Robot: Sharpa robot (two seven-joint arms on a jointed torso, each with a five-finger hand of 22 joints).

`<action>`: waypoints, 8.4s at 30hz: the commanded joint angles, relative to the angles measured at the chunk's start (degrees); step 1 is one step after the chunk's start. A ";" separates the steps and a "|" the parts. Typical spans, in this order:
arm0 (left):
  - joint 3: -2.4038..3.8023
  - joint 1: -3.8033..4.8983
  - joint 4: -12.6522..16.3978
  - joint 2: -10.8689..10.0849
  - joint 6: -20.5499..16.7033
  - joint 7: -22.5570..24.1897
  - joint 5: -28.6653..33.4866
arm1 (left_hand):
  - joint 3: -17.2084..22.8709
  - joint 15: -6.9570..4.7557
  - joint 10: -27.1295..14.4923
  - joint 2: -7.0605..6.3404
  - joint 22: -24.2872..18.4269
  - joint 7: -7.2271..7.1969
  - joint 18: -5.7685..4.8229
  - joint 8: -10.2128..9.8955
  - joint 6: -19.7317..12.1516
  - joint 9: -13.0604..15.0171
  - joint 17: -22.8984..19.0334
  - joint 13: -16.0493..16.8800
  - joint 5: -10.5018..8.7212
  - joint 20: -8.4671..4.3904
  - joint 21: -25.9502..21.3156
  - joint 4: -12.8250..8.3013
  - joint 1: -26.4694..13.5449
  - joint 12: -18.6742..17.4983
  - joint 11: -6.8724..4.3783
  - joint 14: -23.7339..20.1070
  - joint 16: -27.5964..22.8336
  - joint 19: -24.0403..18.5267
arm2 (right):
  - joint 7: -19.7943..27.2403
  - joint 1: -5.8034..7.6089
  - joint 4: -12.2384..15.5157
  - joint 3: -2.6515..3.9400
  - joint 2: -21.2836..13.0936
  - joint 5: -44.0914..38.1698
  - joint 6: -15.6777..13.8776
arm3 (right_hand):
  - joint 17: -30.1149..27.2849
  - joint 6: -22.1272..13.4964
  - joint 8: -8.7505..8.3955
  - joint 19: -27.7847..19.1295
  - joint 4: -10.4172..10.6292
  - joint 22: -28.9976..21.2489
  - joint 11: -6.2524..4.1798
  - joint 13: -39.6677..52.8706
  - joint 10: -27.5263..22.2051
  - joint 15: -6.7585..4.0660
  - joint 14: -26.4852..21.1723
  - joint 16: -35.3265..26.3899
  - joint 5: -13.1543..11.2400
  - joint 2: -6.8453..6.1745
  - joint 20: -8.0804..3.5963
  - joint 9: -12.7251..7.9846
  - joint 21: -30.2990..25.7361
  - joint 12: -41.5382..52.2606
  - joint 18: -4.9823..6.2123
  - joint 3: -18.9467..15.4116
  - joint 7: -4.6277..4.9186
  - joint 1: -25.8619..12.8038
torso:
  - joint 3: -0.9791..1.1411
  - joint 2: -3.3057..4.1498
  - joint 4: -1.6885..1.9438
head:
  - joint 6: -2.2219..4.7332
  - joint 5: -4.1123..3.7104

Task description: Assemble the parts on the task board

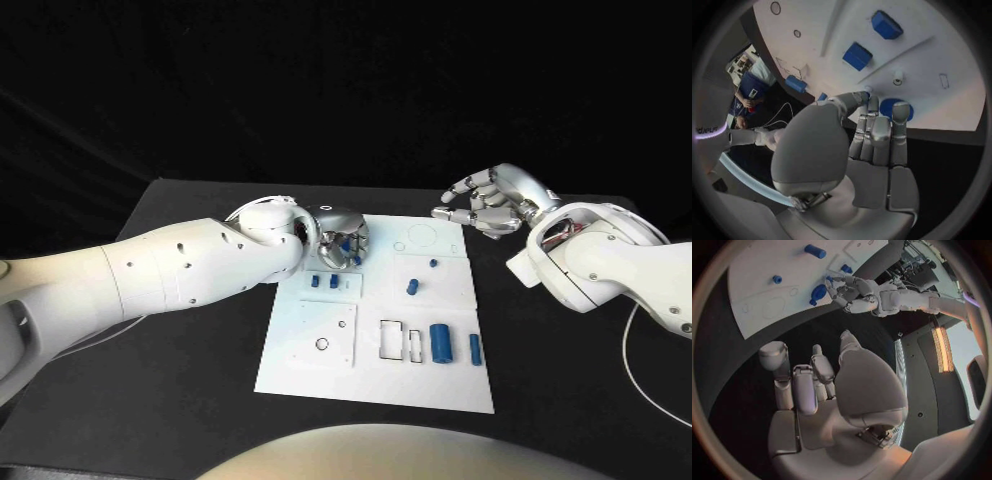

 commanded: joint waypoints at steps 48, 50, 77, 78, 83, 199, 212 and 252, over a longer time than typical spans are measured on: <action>1.81 -0.12 3.31 -7.02 3.50 -2.38 1.58 | -0.45 -0.11 1.13 -0.24 -0.14 -0.32 -0.71 -0.64 0.79 0.63 -0.89 0.16 0.02 -0.03 -0.04 -0.40 -1.29 -1.31 -0.06 0.08 -0.39 0.21 | 0.42 -0.15 -0.17 0.01 -0.08 -0.20 0.21 | 0.00 -0.18 0.31 -0.18 -0.02 -0.16 -0.11 0.06 -0.11 -0.31 2.14 -0.30 0.24 0.10 -0.01 0.10 -0.40 0.04 0.71 -0.23 0.01 0.17 | 0.09 0.12 -0.14 | -0.22 0.80; 1.80 -0.12 3.28 -7.01 3.86 -2.32 1.73 | -0.45 -0.11 1.13 -0.24 -0.14 -0.32 -0.71 -0.64 0.79 0.63 -0.89 0.16 0.02 -0.03 -0.04 -0.40 -1.29 -1.31 -0.06 0.08 -0.39 0.21 | 0.41 -0.16 -0.16 0.01 -0.11 -0.20 0.19 | 0.00 -0.18 0.31 -0.18 -0.02 -0.16 -0.11 0.06 -0.11 -0.31 2.14 -0.30 0.24 0.10 -0.01 0.10 -0.40 0.04 0.71 -0.23 0.01 0.17 | 0.10 0.13 -0.11 | -0.28 0.78; 1.52 -0.12 3.03 -6.50 5.93 -2.07 2.30 | -0.49 -0.12 1.22 -0.21 -0.17 -0.35 -0.70 -0.75 0.81 0.65 -1.00 0.18 -0.05 -0.04 -0.09 -0.43 -1.36 -1.53 -0.08 0.03 -0.44 0.18 | 0.33 -0.16 -0.06 0.01 -0.18 -0.21 0.13 | -0.10 -0.25 0.48 -0.12 -0.06 -0.23 -0.15 -0.17 -0.06 -0.36 2.15 -0.40 0.24 0.22 -0.05 0.16 -0.57 -0.09 0.72 -0.26 -0.02 0.13 | 0.05 0.09 -0.09 | -0.38 0.63; 1.51 -0.12 3.02 -6.50 5.96 -2.05 2.31 | -0.49 -0.12 1.22 -0.21 -0.17 -0.35 -0.70 -0.75 0.81 0.65 -1.00 0.18 -0.05 -0.04 -0.09 -0.43 -1.36 -1.53 -0.08 0.03 -0.44 0.18 | 0.33 -0.16 -0.07 0.01 -0.18 -0.21 0.13 | -0.10 -0.25 0.48 -0.12 -0.06 -0.23 -0.15 -0.17 -0.06 -0.36 2.15 -0.40 0.24 0.22 -0.05 0.16 -0.57 -0.09 0.72 -0.26 -0.02 0.13 | 0.05 0.09 -0.09 | -0.38 0.63; 1.46 -0.12 2.99 -6.41 6.08 -2.08 2.31 | -0.49 -0.14 1.28 -0.16 -0.27 -0.37 -0.68 -0.77 0.86 0.67 -0.93 0.20 -0.08 -0.04 -0.16 -0.44 -1.36 -1.58 -0.10 0.06 -0.43 0.10 | 0.31 -0.16 -0.06 0.01 -0.17 -0.21 0.14 | -0.10 -0.25 0.48 -0.12 -0.06 -0.23 -0.15 -0.17 -0.06 -0.36 2.15 -0.40 0.24 0.22 -0.05 0.16 -0.57 -0.09 0.72 -0.26 -0.02 0.13 | 0.04 0.14 -0.07 | -0.42 0.63; 4.16 -0.10 6.32 -13.55 -3.69 2.57 15.32 | -0.65 1.05 -2.37 -0.64 -7.48 0.75 0.87 -7.09 -1.77 -0.48 -13.91 3.51 -0.01 0.94 -5.14 -2.06 -1.29 -2.92 1.23 -7.01 -4.35 -6.87 | -0.69 -1.75 -3.28 -0.06 0.46 -11.34 7.28 | -5.04 0.16 2.10 -2.01 -0.31 -3.01 -0.21 -36.08 -12.05 -0.40 0.58 -3.49 0.43 -4.10 -0.09 -0.64 -7.47 -36.17 1.54 13.14 0.11 13.49 | 0.03 0.11 -0.06 | 0.21 0.49; 4.19 -0.14 8.49 -15.85 -9.96 6.20 28.76 | -3.04 0.13 -8.68 0.75 -8.09 0.15 0.73 -6.90 -1.29 -0.55 -12.52 11.38 -0.15 -0.09 -6.01 -0.97 -2.57 11.56 0.17 -6.11 -3.03 -6.18 | -1.88 -3.84 -4.09 -0.09 1.83 -21.83 8.61 | -4.76 1.36 1.28 -0.71 -0.26 -1.33 0.41 -42.08 -14.51 -0.19 1.25 -3.60 0.50 -6.62 -0.22 -1.85 -6.04 -43.63 1.08 20.82 0.43 14.46 | 0.11 0.17 -0.14 | 0.69 -0.71; 4.09 -0.14 11.45 -18.90 -11.20 18.54 69.27 | -2.05 2.12 -13.20 2.47 -9.87 2.32 0.76 -7.30 -2.38 -0.76 -28.05 6.60 0.27 1.51 -10.07 -3.10 -0.45 8.60 2.77 -16.81 -17.31 -10.92 | -8.37 -7.73 -8.95 -0.09 8.66 -37.95 15.76 | 1.44 7.78 0.77 3.79 -5.00 7.37 0.49 -59.34 -5.88 0.02 2.88 0.06 0.10 -8.73 0.13 -2.96 4.15 -59.35 -0.51 34.51 -0.13 11.86 | 0.04 0.17 -0.08 | -0.48 -1.87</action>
